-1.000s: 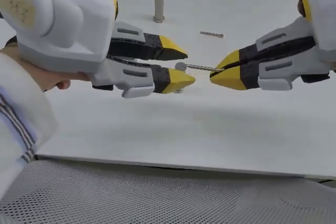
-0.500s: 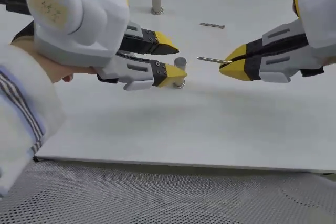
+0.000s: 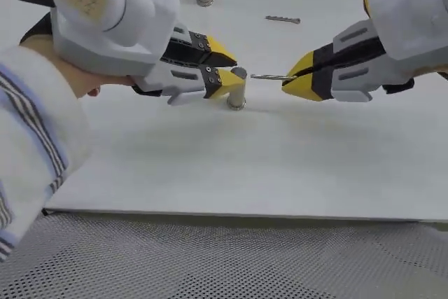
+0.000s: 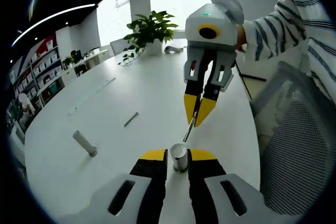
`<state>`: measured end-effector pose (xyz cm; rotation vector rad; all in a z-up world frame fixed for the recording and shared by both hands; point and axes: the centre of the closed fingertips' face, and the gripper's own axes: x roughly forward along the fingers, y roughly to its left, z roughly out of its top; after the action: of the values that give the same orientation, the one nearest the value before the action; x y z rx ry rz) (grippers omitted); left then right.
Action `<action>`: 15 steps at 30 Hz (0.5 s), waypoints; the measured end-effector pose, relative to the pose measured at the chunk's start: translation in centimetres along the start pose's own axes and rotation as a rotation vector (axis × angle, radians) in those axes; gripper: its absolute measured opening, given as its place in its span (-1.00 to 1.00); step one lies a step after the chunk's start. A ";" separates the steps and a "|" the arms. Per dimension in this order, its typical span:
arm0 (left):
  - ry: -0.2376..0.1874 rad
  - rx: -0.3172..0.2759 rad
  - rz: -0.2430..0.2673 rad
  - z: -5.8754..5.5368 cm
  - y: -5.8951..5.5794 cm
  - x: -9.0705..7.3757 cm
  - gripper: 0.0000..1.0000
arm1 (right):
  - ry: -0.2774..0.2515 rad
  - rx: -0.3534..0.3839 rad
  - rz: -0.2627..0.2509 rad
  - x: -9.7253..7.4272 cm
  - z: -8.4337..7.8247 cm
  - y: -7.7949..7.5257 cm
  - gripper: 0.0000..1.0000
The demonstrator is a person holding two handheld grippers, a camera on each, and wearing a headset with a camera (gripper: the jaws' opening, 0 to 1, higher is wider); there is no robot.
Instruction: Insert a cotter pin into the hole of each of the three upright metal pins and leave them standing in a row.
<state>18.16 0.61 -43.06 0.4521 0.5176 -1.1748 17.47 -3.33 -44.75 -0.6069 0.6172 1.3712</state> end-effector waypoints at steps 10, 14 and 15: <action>0.014 0.023 -0.005 0.1 -0.3 0.3 -0.80 | 0.012 -0.014 0.002 0.4 0.1 -0.3 -1.00; 0.016 0.033 -0.004 0.2 -0.3 0.3 -0.81 | 0.021 -0.020 0.000 0.4 0.0 -0.4 -1.00; 0.015 0.030 -0.005 0.2 -0.3 0.3 -0.81 | 0.021 -0.021 -0.001 0.5 0.0 -0.4 -1.00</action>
<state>17.95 0.17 -43.14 0.4858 0.5146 -1.1859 17.88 -3.04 -45.07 -0.6387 0.6205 1.3735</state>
